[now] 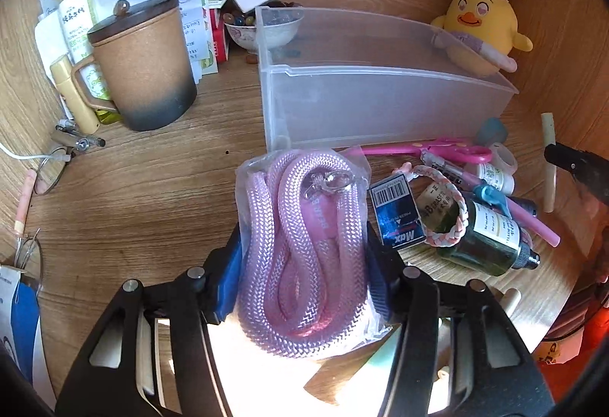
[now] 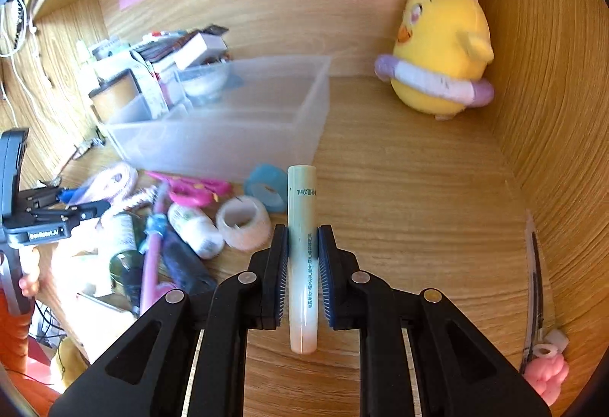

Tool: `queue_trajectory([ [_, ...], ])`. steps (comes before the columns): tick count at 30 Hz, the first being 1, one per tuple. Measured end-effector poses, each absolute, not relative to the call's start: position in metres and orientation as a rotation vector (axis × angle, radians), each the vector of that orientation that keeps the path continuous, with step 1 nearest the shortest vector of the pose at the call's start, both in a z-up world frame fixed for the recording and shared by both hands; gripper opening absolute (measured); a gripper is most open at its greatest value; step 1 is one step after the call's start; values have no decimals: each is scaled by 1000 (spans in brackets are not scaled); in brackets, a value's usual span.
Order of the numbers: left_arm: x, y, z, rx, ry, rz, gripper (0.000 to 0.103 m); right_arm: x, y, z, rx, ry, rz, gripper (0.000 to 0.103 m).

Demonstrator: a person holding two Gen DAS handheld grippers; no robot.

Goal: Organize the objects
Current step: 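Lower the pink rope and green tube into the clear box, opening both grippers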

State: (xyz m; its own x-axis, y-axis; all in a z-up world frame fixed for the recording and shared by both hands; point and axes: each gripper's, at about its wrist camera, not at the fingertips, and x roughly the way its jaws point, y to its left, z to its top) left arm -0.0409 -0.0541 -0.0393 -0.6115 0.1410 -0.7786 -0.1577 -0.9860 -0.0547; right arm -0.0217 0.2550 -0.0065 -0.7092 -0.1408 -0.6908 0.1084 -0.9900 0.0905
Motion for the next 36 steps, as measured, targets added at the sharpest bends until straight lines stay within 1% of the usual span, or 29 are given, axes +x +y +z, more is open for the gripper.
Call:
queue_trajectory([
  [2,-35,-60,-34,-1269,13,2699,51,-21,251,1,1096,-57,-2791,14],
  [5,-29,-63,-26,-1237,-25,2714,50,-22,248,9,1056,-63,-2794,14],
  [17,-33,-55,24,-1029,-85,2799,49,-30,238,49,869,-68,-2830,14],
  [23,-46,-47,50,-919,-71,2826,49,-44,231,72,774,-47,-2850,14],
  [31,-83,-33,60,-896,-57,2825,49,-74,220,80,760,6,-2858,14],
  [36,-117,-25,49,-977,-57,2790,49,-101,212,64,859,83,-2841,14],
])
